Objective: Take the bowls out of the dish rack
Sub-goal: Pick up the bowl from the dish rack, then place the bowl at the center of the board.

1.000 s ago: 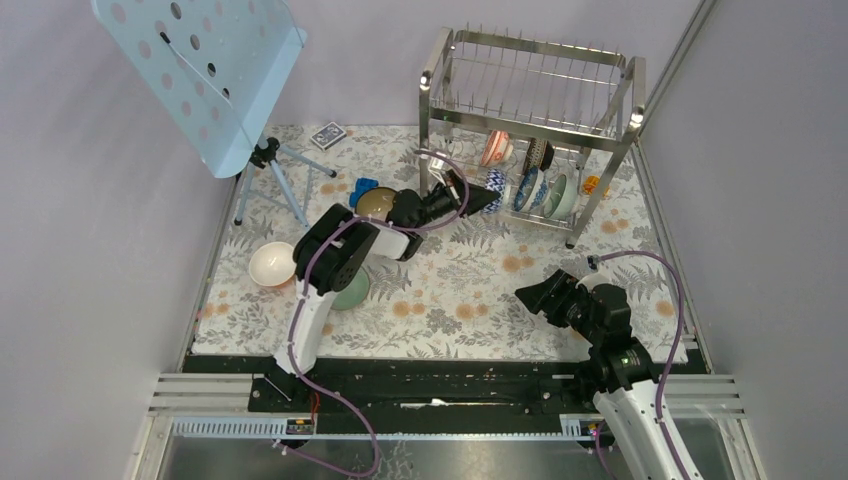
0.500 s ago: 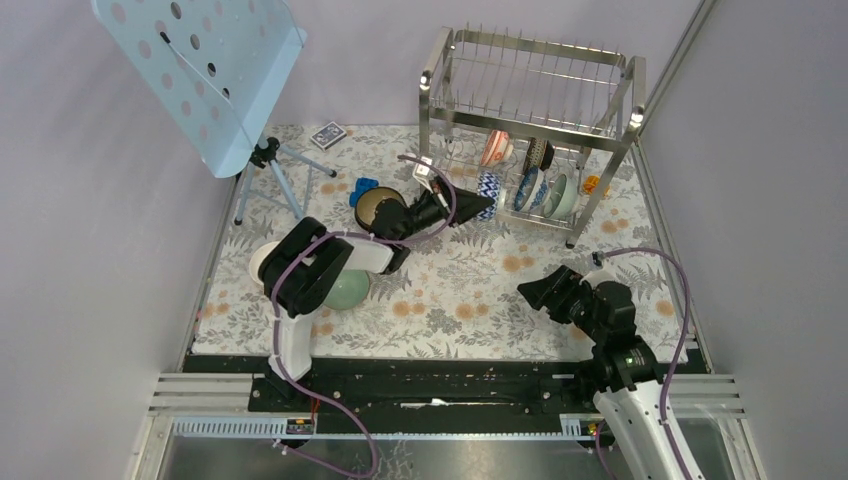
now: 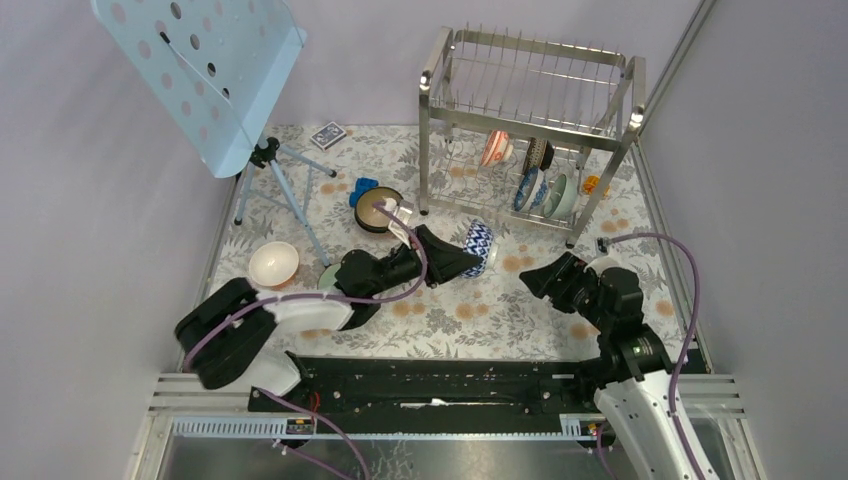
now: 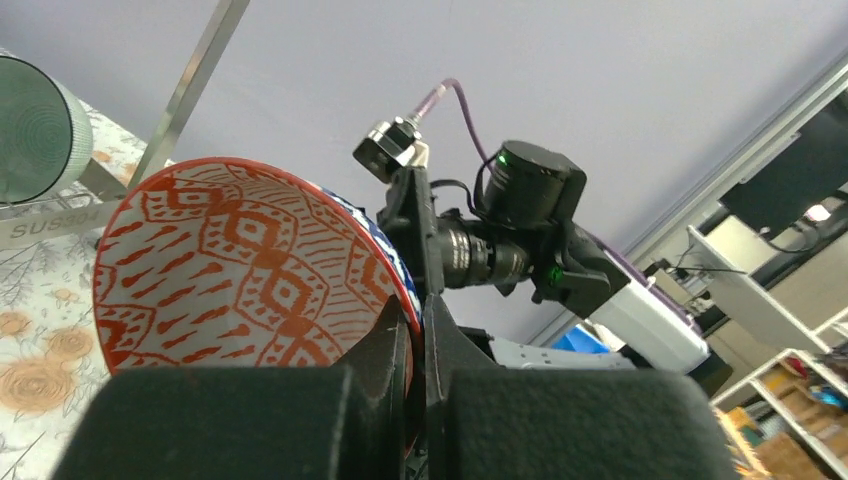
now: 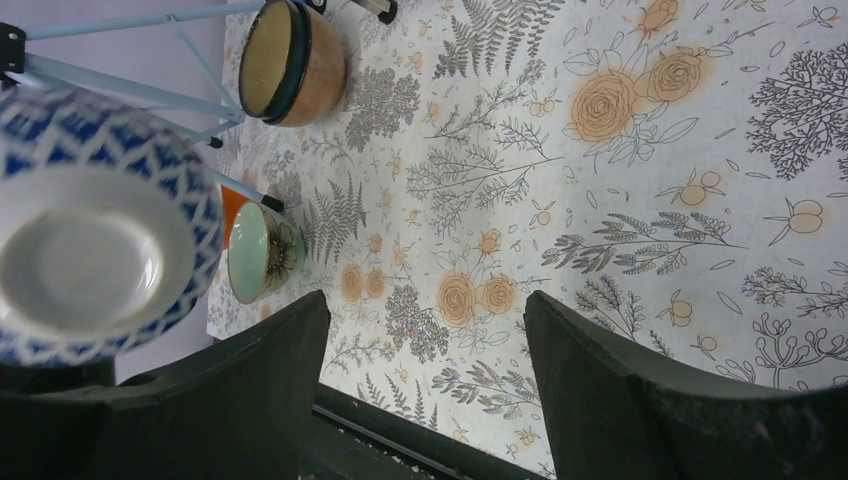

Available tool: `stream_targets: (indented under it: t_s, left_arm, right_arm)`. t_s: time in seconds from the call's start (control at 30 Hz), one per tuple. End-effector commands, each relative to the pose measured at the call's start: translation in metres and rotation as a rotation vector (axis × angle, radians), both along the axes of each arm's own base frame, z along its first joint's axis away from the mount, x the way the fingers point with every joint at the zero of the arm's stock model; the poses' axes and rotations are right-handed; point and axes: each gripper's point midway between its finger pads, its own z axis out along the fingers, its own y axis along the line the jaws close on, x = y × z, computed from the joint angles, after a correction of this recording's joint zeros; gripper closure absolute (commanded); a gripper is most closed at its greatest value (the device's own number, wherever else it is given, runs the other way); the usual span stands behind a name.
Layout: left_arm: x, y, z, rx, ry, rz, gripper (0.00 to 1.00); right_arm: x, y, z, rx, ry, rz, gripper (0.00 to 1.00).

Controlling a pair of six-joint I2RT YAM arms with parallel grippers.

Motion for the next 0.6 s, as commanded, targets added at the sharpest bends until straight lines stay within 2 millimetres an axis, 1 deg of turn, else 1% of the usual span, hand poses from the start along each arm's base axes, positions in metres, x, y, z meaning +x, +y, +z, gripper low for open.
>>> stream_targets:
  t_s: [0.0,0.1,0.17,0.23,0.3,0.33,0.4,0.43,0.5,0.57]
  left_arm:
    - [-0.016,0.012,0.013,0.080,-0.098,0.132,1.00]
    - [-0.028,0.014,0.000,0.228,-0.146,0.178,1.00]
    - [-0.033,0.019,-0.005,0.286,-0.148,0.197,1.00]
    - [-0.038,0.025,-0.009,0.345,-0.158,0.208,1.00]
    - [-0.042,0.029,-0.021,0.441,-0.177,0.228,1.00]
    - [-0.045,0.033,-0.030,0.496,-0.182,0.234,1.00]
    - [-0.048,0.040,-0.044,0.574,-0.209,0.259,1.00]
    - [-0.050,0.044,-0.050,0.607,-0.218,0.272,1.00]
    - [-0.050,0.052,-0.061,0.674,-0.235,0.307,1.00]
    - [-0.051,0.057,-0.070,0.741,-0.249,0.333,1.00]
  right_arm:
    - [0.009,0.005,0.015,-0.005,-0.003,0.017,0.22]
    - [0.016,0.009,0.011,-0.049,0.007,0.062,0.23]
    - [0.024,0.008,0.008,-0.083,0.016,0.072,0.23]
    - [0.030,0.015,0.011,-0.087,0.019,0.113,0.23]
    - [0.035,0.022,0.006,-0.088,0.044,0.140,0.25]
    - [0.035,0.028,0.002,-0.100,0.055,0.161,0.26]
    - [0.035,0.032,-0.012,-0.153,0.086,0.167,0.26]
    - [0.034,0.034,-0.016,-0.166,0.092,0.171,0.26]
    - [0.031,0.037,-0.020,-0.178,0.100,0.167,0.26]
    - [0.029,0.035,-0.022,-0.197,0.104,0.147,0.26]
